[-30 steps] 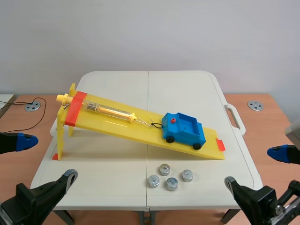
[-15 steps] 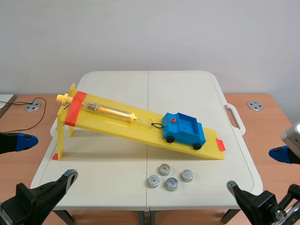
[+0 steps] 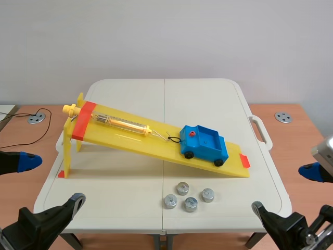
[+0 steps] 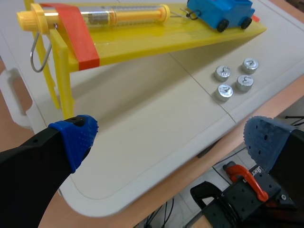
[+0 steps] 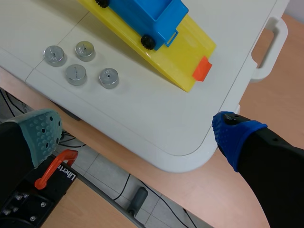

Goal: Place the four metal weights on the blue cart on the ramp.

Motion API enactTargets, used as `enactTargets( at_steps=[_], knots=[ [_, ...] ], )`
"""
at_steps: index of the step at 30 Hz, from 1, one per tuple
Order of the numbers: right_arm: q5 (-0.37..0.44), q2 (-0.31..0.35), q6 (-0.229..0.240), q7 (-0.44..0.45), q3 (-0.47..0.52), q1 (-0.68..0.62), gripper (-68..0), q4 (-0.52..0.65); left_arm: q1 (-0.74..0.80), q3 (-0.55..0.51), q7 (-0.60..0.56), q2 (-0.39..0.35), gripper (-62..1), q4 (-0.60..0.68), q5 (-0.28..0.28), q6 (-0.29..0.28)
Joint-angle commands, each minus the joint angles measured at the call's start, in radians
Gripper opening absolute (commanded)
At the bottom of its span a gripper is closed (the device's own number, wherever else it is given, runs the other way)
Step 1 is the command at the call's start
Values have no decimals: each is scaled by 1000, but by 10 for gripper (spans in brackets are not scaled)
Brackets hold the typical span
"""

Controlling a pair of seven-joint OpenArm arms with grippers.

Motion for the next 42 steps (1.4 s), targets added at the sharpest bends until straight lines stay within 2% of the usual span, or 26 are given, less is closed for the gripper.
enactTargets(
  at_steps=[1, 5, 7, 10, 12, 17, 20, 25, 29, 39, 42],
  knots=[
    [30, 38, -17, 74, 34, 23, -15, 57, 7, -18, -95, -11, 14, 76, -80, -24],
    [31, 11, -6, 8, 30, 64, -15, 57, -20, -18, -40, 0, 14, 75, -76, -24],
    [31, -3, -5, -20, 18, 85, -17, 57, -33, -18, -22, 11, -80, 75, -73, -24],
    [30, -19, 17, -58, -9, 110, -17, 57, -40, -18, -18, 33, -262, 75, -74, -25],
    [30, -34, 29, -77, -31, 127, -17, 57, -40, -18, -16, 47, -351, 75, -74, -24],
    [3, -76, 32, -98, -93, 171, -25, 56, -40, -18, -1, 78, -495, 75, -74, -24],
    [-27, -95, 32, -103, -135, 198, -87, 56, -40, -18, 42, 96, -580, 72, -74, -24],
    [-75, -124, 34, -130, -210, 246, -204, 53, -40, -18, 61, 127, -580, 69, -74, -24],
    [-76, -154, 35, -130, -268, 289, -264, 21, -40, -16, 64, 141, -580, 69, -74, -25],
    [-126, -256, 34, -156, -381, 423, -299, -139, -78, -15, 88, 142, -580, 53, -74, -25],
    [-159, -286, 16, -151, -405, 452, -316, -179, -85, -15, 88, 142, -580, 38, -74, -25]
  ],
)
